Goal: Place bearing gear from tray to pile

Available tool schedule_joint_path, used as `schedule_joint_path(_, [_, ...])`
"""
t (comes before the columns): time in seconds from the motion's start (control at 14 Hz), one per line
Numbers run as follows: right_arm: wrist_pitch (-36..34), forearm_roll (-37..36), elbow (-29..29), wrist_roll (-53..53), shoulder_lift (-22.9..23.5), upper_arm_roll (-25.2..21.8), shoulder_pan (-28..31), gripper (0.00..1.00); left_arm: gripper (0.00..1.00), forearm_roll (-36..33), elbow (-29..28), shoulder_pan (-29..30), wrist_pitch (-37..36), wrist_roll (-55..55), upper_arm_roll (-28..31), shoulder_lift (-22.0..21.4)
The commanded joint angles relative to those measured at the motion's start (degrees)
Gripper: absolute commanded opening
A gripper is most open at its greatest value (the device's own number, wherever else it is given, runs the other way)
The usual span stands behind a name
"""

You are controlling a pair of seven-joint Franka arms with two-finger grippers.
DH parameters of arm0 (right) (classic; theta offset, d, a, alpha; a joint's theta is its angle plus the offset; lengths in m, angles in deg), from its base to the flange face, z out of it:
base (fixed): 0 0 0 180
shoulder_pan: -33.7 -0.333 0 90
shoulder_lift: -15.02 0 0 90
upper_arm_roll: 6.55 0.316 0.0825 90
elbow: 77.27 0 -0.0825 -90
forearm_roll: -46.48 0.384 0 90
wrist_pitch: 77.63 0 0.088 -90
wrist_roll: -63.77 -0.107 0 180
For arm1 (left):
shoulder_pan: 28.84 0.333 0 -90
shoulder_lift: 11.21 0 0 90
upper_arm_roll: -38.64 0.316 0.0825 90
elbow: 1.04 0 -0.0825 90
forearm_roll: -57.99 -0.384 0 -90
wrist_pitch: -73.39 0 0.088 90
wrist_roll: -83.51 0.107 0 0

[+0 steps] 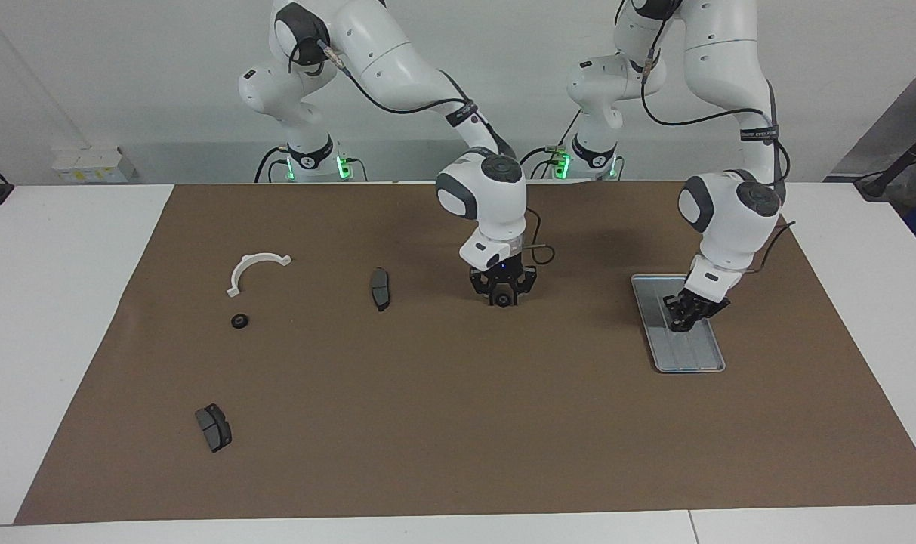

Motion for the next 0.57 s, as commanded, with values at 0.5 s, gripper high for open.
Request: schedule_joint_path(0.5, [0.91, -3.66, -0.99, -1.28, -2.53, -1.06, 2.73, 0.0, 0.0, 0.33, 4.12, -10.8, -1.39, -23.13, 0.07, 0.73])
